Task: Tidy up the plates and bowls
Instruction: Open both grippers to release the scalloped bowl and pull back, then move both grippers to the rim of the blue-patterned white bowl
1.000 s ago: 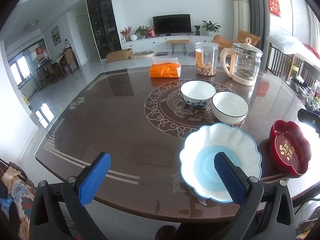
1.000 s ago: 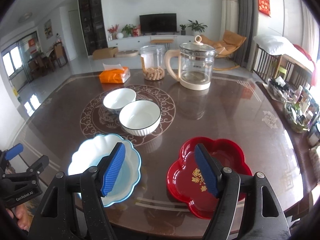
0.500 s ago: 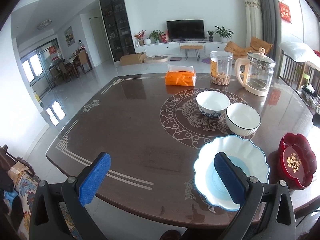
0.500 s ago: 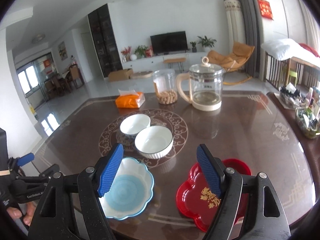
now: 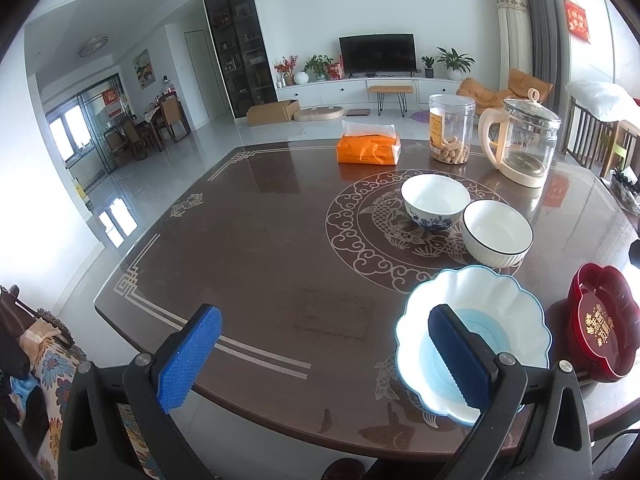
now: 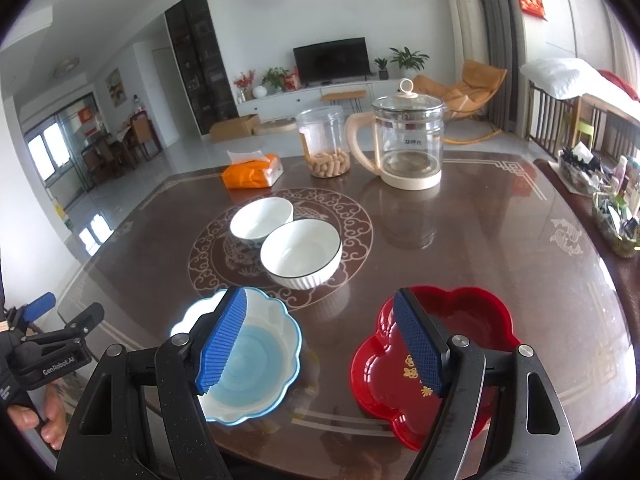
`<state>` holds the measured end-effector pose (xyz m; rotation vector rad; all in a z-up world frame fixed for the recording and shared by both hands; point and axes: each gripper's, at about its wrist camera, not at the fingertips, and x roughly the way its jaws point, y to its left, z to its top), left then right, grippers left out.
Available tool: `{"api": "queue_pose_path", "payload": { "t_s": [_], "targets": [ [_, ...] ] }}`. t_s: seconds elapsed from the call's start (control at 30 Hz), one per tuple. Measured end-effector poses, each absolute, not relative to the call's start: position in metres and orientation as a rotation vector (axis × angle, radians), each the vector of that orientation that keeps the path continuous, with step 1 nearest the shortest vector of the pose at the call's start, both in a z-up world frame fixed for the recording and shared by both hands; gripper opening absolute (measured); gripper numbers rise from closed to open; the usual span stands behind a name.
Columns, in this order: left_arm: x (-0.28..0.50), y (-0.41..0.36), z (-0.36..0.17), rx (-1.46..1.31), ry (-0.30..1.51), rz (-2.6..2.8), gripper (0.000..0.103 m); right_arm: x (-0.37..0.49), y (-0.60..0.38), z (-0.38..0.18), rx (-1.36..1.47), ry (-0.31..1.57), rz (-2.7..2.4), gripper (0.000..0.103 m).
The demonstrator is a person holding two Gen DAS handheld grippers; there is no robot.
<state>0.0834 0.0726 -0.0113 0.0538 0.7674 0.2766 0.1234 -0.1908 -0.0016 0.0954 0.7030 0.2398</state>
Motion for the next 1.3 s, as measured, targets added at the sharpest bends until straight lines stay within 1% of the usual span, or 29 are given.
{"api": "queue_pose_path", "payload": {
  "t_s": [0.67, 0.83, 0.97, 1.1, 1.2, 1.3],
  "targets": [
    [0.093, 0.063, -0.023, 0.115, 0.799, 0.273, 0.103, 0.124, -0.17, -0.011, 0.031, 0.739, 0.272, 0.079],
    [0.102, 0.072, -0.033, 0.079, 0.858, 0.237, 0.103, 0.128, -0.168, -0.015, 0.029, 0.758, 0.284, 0.079],
    [0.128, 0.088, -0.037, 0.041, 0.939, 0.194, 0.103, 0.141, -0.16, -0.013, 0.015, 0.801, 0.333, 0.079],
    [0.166, 0.101, -0.029, 0.025, 0.964, 0.174, 0.103, 0.171, -0.154, 0.006, 0.041, 0.821, 0.392, 0.079],
    [0.205, 0.113, -0.019, -0.066, 0.981, 0.111, 0.103, 0.213, -0.145, 0.018, 0.09, 0.876, 0.471, 0.079],
    [0.253, 0.116, -0.021, -0.135, 1.039, 0.032, 0.103, 0.267, -0.141, 0.013, 0.117, 0.961, 0.457, 0.079]
  ]
}}
